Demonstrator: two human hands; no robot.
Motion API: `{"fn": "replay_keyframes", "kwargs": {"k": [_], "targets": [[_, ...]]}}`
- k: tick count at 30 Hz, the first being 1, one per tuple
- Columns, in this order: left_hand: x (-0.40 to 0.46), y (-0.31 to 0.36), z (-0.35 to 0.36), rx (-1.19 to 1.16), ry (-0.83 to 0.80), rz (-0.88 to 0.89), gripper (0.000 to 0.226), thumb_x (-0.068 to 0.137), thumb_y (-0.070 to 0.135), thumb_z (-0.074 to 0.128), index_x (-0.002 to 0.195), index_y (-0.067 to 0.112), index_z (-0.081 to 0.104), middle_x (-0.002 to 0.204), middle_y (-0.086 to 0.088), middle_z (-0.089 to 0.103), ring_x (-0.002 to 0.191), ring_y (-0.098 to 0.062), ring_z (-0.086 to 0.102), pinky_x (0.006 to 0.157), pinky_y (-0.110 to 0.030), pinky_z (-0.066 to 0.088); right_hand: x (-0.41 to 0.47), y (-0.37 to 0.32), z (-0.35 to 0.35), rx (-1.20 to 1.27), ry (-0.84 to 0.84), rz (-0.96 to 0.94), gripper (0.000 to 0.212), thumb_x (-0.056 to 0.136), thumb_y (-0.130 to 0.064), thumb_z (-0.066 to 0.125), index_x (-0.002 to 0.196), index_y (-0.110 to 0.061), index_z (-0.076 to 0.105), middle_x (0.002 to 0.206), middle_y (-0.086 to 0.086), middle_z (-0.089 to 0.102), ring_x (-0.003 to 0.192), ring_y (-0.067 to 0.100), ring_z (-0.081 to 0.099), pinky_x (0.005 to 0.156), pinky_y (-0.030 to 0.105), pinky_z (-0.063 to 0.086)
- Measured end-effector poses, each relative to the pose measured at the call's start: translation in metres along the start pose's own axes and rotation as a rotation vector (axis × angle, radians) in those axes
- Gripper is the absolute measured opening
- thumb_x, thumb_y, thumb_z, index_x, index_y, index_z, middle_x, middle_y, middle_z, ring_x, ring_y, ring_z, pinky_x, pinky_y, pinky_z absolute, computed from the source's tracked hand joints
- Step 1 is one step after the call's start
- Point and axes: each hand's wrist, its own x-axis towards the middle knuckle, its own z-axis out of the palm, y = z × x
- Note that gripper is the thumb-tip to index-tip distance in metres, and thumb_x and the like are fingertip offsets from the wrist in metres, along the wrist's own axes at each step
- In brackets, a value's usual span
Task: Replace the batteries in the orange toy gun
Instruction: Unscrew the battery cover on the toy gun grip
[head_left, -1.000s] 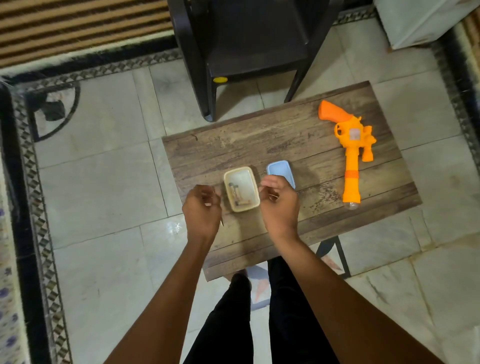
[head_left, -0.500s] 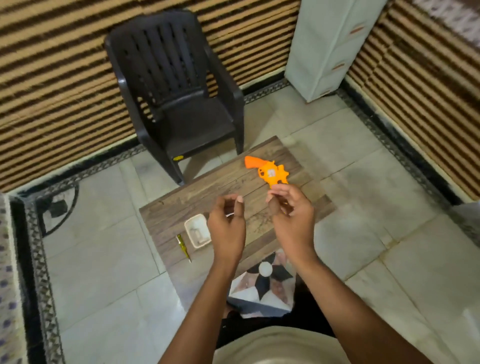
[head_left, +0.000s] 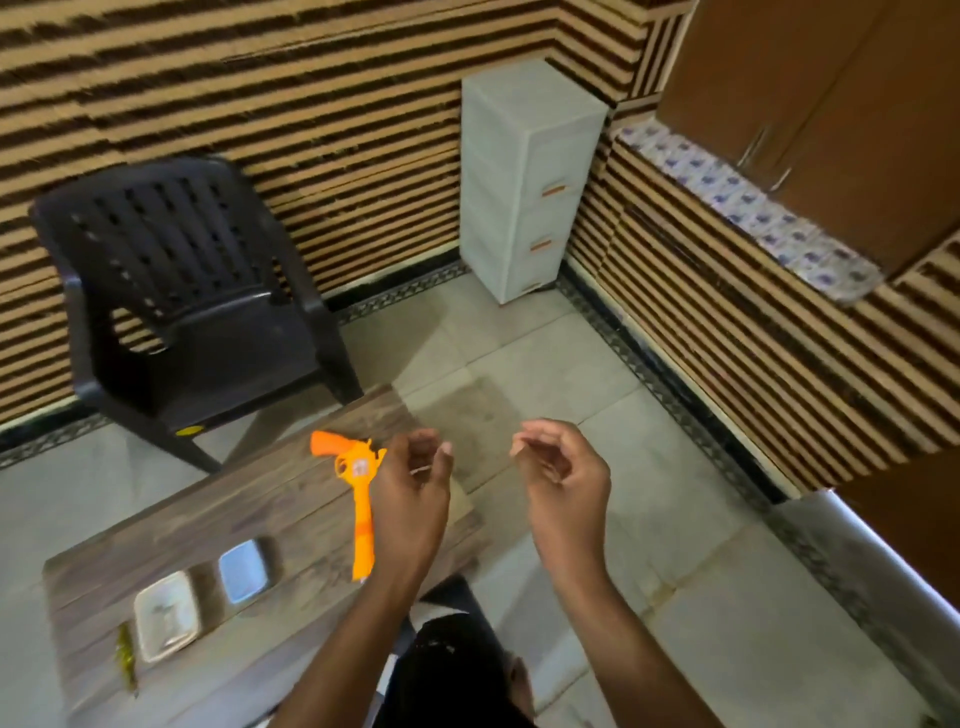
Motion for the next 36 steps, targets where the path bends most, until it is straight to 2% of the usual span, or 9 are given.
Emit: {"fn": "replay_keyframes", "kwargs": {"k": [7, 10, 14, 20, 24, 27, 31, 36], "targets": [[0.066, 0.033, 0.111, 0.009, 0.001, 0.069, 0.006, 0.096, 0.016, 0.068, 0.101, 0.019, 0.071, 0.093, 0.011, 0.073, 0.088, -0.001, 0.068, 0.079, -0.019, 0.054, 0.136, 0.013, -0.042, -0.050, 0.004, 0.032, 0.015, 0.092, -0.004, 0.073, 0.099, -0.017, 0.075, 0.092, -0.006, 0.075, 0.087, 0.004, 0.072, 0.077, 0.016, 0.056], [0.100, 0.040, 0.146, 0.010, 0.006, 0.088, 0.005, 0.097, 0.018, 0.068, 0.100, 0.019, 0.071, 0.093, 0.011, 0.073, 0.089, -0.002, 0.068, 0.077, -0.014, 0.053, 0.199, 0.013, -0.044, -0.076, -0.035, 0.032, 0.015, 0.092, -0.006, 0.074, 0.098, -0.020, 0.075, 0.092, -0.005, 0.076, 0.090, 0.008, 0.073, 0.080, 0.021, 0.058], [0.171, 0.046, 0.190, 0.013, 0.059, 0.030, 0.005, 0.097, 0.020, 0.068, 0.102, 0.021, 0.071, 0.096, 0.011, 0.073, 0.091, -0.002, 0.069, 0.079, -0.016, 0.055, 0.300, 0.010, -0.025, -0.119, -0.150, 0.028, 0.014, 0.092, -0.006, 0.074, 0.095, -0.020, 0.075, 0.089, -0.001, 0.077, 0.089, 0.016, 0.075, 0.083, 0.030, 0.061], [0.261, 0.071, 0.210, 0.019, 0.179, -0.021, 0.005, 0.097, 0.016, 0.068, 0.101, 0.018, 0.070, 0.095, 0.009, 0.072, 0.088, -0.003, 0.069, 0.075, -0.014, 0.052, 0.407, -0.002, 0.031, -0.143, -0.341, 0.000, 0.012, 0.092, -0.006, 0.073, 0.094, -0.017, 0.075, 0.088, 0.001, 0.077, 0.089, 0.017, 0.075, 0.081, 0.026, 0.060], [0.315, 0.071, 0.203, 0.024, 0.342, -0.078, 0.005, 0.097, 0.015, 0.068, 0.101, 0.017, 0.068, 0.093, 0.009, 0.072, 0.086, -0.003, 0.068, 0.074, -0.013, 0.051, 0.462, -0.004, 0.098, -0.136, -0.501, 0.014, 0.012, 0.092, -0.005, 0.073, 0.092, -0.016, 0.075, 0.085, 0.002, 0.077, 0.086, 0.017, 0.074, 0.078, 0.023, 0.058], [0.352, 0.054, 0.197, 0.022, 0.495, -0.168, 0.007, 0.097, 0.016, 0.068, 0.099, 0.023, 0.067, 0.092, 0.010, 0.072, 0.087, -0.004, 0.068, 0.076, -0.021, 0.053, 0.494, 0.000, 0.151, -0.202, -0.698, -0.026, 0.012, 0.092, -0.005, 0.073, 0.092, -0.017, 0.075, 0.085, -0.002, 0.076, 0.084, 0.013, 0.073, 0.078, 0.024, 0.058], [0.393, 0.041, 0.184, 0.019, 0.743, -0.284, 0.007, 0.097, 0.021, 0.067, 0.102, 0.026, 0.067, 0.092, 0.012, 0.072, 0.087, -0.002, 0.068, 0.076, -0.033, 0.059, 0.528, -0.004, 0.228, -0.263, -0.988, -0.075, 0.011, 0.093, -0.013, 0.074, 0.095, -0.023, 0.075, 0.089, -0.008, 0.076, 0.086, 0.005, 0.072, 0.074, 0.015, 0.055], [0.413, 0.043, 0.165, 0.001, 1.062, -0.384, 0.008, 0.098, 0.020, 0.067, 0.101, 0.028, 0.067, 0.095, 0.011, 0.072, 0.090, -0.005, 0.069, 0.081, -0.031, 0.058, 0.540, -0.015, 0.322, -0.283, -1.303, -0.060, 0.015, 0.089, -0.006, 0.073, 0.090, -0.020, 0.075, 0.082, -0.001, 0.077, 0.080, 0.014, 0.075, 0.074, 0.028, 0.062]]}}
